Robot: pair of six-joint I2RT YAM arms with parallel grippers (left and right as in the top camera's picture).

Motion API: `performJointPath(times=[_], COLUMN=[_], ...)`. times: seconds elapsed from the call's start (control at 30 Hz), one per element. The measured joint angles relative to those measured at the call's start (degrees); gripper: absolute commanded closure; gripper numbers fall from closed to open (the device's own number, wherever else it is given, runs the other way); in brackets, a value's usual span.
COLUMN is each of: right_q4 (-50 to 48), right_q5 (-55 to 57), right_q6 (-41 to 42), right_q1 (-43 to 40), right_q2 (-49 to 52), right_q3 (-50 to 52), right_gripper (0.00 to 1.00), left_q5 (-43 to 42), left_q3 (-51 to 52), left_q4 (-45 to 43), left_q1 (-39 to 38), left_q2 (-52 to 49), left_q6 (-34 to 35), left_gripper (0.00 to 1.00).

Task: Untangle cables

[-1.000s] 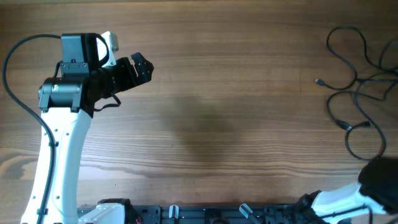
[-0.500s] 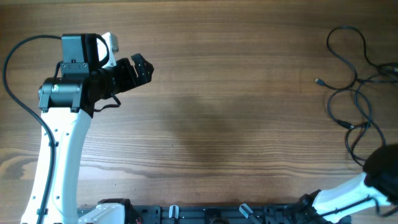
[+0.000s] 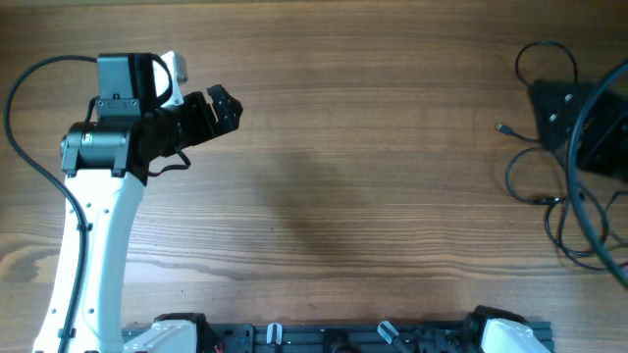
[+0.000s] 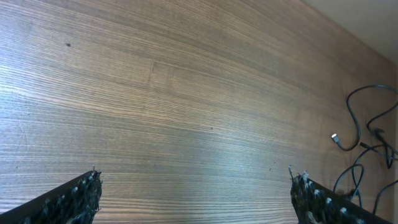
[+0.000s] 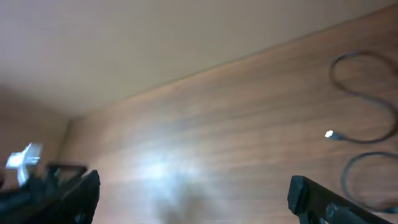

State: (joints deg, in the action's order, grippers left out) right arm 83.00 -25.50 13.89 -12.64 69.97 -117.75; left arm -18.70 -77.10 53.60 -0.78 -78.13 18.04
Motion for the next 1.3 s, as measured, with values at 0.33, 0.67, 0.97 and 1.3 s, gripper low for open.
performJointPath(times=[0.33,0.67,0.97,1.3], right_q4=[9.18,4.20,-33.53,-71.97], right_q5=[3.10,11.61,15.72,16.74], right_q6=[21.79,19.47,17.88,17.75], right_q1=[4.74,5.42,10.27,11.69], right_q2=[-0.13,0.81,-21.55,-52.02], right_q3=[-0.04,5.70,43.65,94.47], right_gripper=[0.00,0.00,0.01,0.00], left_q5=[0.00,0.00,0.04,0.02], left_q3=[0.00,0.00,0.00,0.00], left_q4=[-0.02,0.02,0.02,0.02], left_q1=[0.00,0.00,0.00,0.00], left_q2=[0.00,0.00,0.00,-0.11], left_q6=[0.00,0.00,0.00,0.00], left_gripper=[0.00,0.00,0.00,0.00])
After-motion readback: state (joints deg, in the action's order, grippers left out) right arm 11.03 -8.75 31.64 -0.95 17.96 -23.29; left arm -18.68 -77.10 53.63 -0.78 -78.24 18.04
